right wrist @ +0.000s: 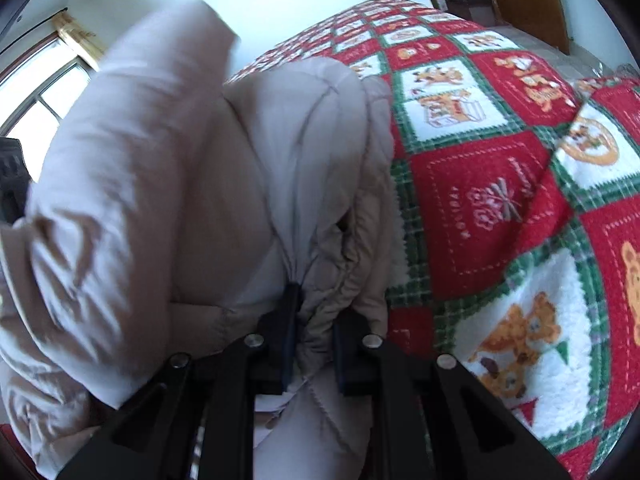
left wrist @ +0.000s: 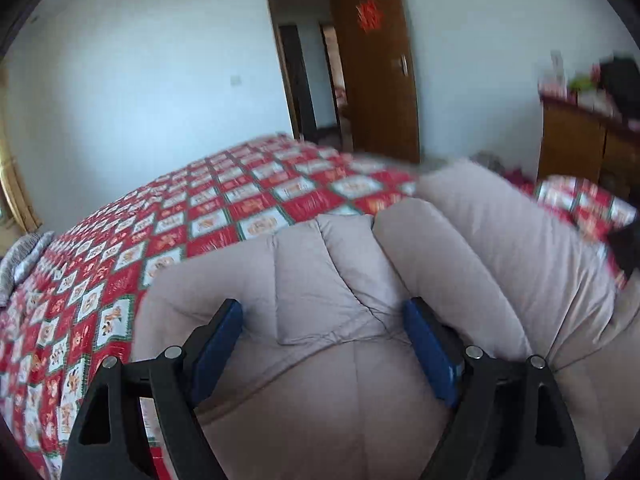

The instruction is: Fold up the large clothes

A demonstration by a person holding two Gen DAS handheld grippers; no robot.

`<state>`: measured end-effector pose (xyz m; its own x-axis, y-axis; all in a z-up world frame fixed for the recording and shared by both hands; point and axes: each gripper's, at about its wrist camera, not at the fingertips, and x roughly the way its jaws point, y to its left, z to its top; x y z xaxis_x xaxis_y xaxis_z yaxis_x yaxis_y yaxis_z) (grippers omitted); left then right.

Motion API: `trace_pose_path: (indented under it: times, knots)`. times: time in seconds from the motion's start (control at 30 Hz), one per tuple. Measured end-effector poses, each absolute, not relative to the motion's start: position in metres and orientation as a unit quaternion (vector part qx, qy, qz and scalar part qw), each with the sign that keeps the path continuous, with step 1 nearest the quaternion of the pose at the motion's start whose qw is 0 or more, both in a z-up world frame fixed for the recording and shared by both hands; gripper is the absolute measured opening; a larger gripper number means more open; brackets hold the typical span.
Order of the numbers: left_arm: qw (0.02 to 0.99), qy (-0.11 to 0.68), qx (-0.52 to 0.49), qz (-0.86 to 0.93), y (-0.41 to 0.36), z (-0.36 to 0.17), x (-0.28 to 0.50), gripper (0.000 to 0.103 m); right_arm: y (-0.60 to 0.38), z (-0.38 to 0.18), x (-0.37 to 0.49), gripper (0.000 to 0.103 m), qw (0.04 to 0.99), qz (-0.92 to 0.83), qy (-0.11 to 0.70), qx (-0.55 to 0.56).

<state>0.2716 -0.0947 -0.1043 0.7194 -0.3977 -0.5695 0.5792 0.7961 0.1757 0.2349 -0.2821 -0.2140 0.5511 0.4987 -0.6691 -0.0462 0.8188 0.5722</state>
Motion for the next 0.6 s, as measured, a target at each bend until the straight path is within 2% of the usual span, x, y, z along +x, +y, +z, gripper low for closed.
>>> trace_pose_path:
  times: [0.13, 0.23, 0.33, 0.37, 0.4, 0.47, 0.53, 0.6]
  knots:
    - [0.906, 0.253, 0.228, -0.253, -0.108, -0.119, 0.263, 0.083, -0.299, -0.216, 0.231, 0.016, 0.833, 0.164, 0.445, 0.286]
    - [0.907, 0.248, 0.231, -0.251, -0.104, -0.124, 0.259, 0.083, -0.309, -0.202, 0.224, 0.019, 0.841, 0.149, 0.443, 0.273]
    - [0.908, 0.249, 0.223, -0.254, -0.099, -0.124, 0.259, 0.083, -0.328, -0.169, 0.205, 0.04, 0.875, 0.123, 0.387, 0.263]
    - [0.907, 0.25, 0.221, -0.255, -0.099, -0.124, 0.259, 0.083, -0.332, -0.154, 0.198, 0.051, 0.888, 0.127, 0.359, 0.259]
    - [0.907, 0.251, 0.22, -0.256, -0.099, -0.123, 0.259, 0.083, -0.333, -0.137, 0.192, 0.057, 0.899, 0.133, 0.331, 0.253]
    - [0.907, 0.251, 0.22, -0.256, -0.1, -0.123, 0.259, 0.083, -0.327, -0.117, 0.191, 0.079, 0.908, 0.156, 0.303, 0.243]
    - [0.907, 0.251, 0.221, -0.255, -0.101, -0.123, 0.26, 0.083, -0.31, -0.103, 0.2, 0.081, 0.912, 0.185, 0.296, 0.217]
    - [0.908, 0.25, 0.22, -0.254, -0.1, -0.122, 0.259, 0.083, -0.28, -0.103, 0.217, 0.075, 0.914, 0.19, 0.322, 0.155]
